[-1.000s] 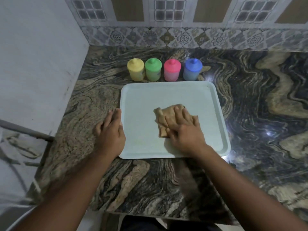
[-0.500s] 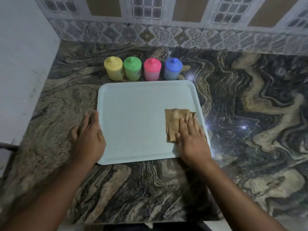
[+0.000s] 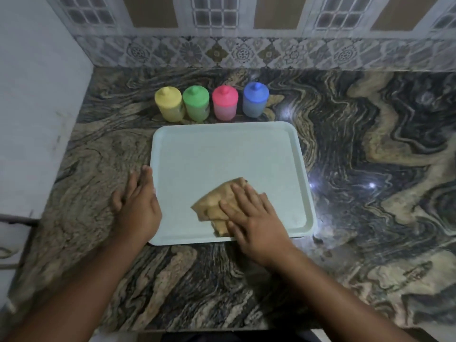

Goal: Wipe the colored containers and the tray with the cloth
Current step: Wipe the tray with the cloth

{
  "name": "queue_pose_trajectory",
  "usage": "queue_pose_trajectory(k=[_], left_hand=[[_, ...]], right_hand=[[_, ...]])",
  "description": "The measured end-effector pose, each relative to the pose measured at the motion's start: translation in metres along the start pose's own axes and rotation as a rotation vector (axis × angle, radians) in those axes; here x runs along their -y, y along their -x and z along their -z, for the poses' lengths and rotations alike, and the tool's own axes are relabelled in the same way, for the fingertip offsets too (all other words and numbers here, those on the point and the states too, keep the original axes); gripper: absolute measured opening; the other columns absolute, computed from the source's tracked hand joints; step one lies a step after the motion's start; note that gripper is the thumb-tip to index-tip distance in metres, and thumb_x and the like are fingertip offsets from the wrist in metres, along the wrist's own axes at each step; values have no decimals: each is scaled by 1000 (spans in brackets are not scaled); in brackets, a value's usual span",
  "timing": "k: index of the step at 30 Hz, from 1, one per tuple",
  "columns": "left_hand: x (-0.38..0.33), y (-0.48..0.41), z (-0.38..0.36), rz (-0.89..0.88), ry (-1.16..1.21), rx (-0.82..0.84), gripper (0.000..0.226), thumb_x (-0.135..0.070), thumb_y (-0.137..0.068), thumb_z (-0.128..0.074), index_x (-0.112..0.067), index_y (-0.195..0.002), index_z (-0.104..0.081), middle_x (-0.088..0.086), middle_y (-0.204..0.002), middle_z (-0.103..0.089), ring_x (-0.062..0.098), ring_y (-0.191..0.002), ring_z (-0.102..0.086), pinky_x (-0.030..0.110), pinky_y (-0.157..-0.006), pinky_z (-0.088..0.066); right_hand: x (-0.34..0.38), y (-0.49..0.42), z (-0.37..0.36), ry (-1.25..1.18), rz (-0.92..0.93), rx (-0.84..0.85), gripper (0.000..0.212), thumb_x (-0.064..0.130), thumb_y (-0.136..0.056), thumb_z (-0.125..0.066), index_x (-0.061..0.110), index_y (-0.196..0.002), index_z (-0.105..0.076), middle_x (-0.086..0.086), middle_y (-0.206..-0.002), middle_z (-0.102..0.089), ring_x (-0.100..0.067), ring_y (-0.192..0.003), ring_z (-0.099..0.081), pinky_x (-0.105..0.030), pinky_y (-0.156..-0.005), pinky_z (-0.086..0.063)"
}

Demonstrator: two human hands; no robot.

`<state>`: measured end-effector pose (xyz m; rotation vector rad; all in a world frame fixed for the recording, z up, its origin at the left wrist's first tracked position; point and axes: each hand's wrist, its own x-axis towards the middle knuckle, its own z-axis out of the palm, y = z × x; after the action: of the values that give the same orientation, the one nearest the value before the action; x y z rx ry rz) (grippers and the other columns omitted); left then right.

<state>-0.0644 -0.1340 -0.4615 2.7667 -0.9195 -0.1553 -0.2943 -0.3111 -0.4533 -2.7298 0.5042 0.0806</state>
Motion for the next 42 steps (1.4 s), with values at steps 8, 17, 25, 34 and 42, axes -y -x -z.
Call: queue_pose_trajectory(k=[8, 17, 25, 34, 42], left_hand=[[-2, 0, -1, 24, -9, 4, 62, -19, -96, -23, -18, -157, -18, 2, -164, -22, 13, -153, -7, 48, -116, -11], [-6, 1, 3, 50, 29, -9, 61, -10, -100, -35, -19, -157, -18, 2, -165, -19, 12, -153, -6, 50, -117, -9], [-6, 1, 1, 64, 36, -25, 59, -10, -100, -34, -16, -157, -19, -1, -165, -18, 9, -153, -6, 47, -119, -9], [-7, 1, 4, 66, 33, -25, 61, -13, -99, -35, -20, -157, -17, 3, -165, -21, 12, -153, -6, 48, -119, -8], [-9, 2, 6, 55, 17, 9, 63, -13, -99, -35, -18, -158, -13, -1, -166, -15, 15, -154, -2, 50, -118, -5]], right_hand=[[-20, -100, 33, 51, -521, -26, 63, 51, -101, -28, 35, -159, -10, -14, -168, 9, -37, -153, 11, -58, -121, 4], [-11, -10, 4, -1, 84, 28, 56, 51, -97, -30, 42, -152, -35, 0, -168, -8, -24, -156, -2, -49, -123, -7], [-7, -124, 25, 70, -397, -28, 61, 49, -100, -27, 36, -159, -14, -12, -168, 3, -34, -154, 7, -57, -120, 0], [23, -21, -5, -29, 42, 30, 54, 51, -98, -32, 45, -151, -35, 2, -169, -8, -22, -156, -1, -49, -123, -7], [-22, -90, 38, 29, -543, 36, 65, 56, -99, -31, 38, -158, -9, -12, -167, 13, -37, -153, 16, -61, -119, 3]])
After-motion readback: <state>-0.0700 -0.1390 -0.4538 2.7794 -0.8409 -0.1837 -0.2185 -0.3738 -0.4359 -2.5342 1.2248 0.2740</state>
